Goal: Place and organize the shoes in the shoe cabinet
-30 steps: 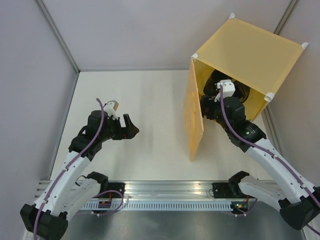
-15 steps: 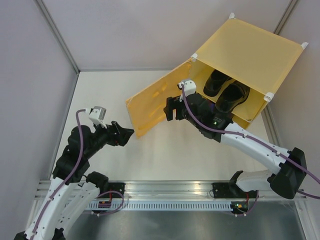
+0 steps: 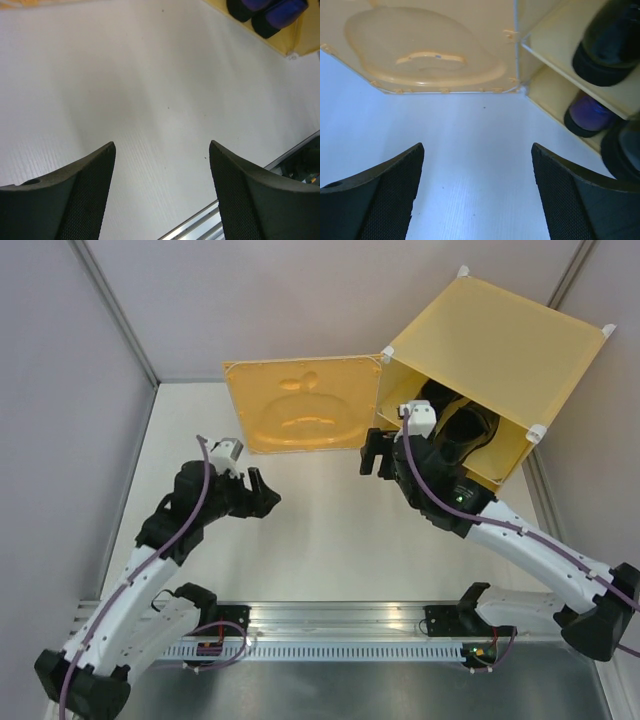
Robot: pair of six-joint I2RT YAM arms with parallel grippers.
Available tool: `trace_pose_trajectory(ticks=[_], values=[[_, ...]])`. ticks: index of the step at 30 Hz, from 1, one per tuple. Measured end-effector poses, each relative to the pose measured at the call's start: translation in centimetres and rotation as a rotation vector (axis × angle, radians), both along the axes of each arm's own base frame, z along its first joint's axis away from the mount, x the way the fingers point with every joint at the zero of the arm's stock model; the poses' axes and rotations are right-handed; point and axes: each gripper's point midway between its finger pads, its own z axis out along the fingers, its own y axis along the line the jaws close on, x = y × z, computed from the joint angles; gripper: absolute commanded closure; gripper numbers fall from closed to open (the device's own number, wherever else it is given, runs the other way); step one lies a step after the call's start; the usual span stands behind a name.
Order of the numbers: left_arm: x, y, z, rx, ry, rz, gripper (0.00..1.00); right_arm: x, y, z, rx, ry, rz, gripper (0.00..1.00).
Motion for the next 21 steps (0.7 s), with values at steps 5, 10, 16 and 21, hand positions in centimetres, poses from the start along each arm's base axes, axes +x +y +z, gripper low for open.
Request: trace_pose_trajectory(ticks=[5,10,16,21], values=[[2.3,-1.6,-3.4,0.056,0.167,-0.036,0.18,-1.3,-5.1,0.5,-0.005,0.006,-0.200,0.02],[5.1,-3.0,-1.2,0.048,0.160,-0.045,0.15,-2.7,-9.2,-0.8,-0.033,0.033,-0.368,0.02],[8.9,-4.6,0.2,0.043,0.146,-0.044,0.13,-3.6,-12.4,-3.2,-0.116,0.055,-0.517,0.02],[9.8,-5.0,-1.3,0.062,0.192,-0.042,0.11,-3.0,-13.9,-4.2,-0.155,0.052,-0.595,0.02]])
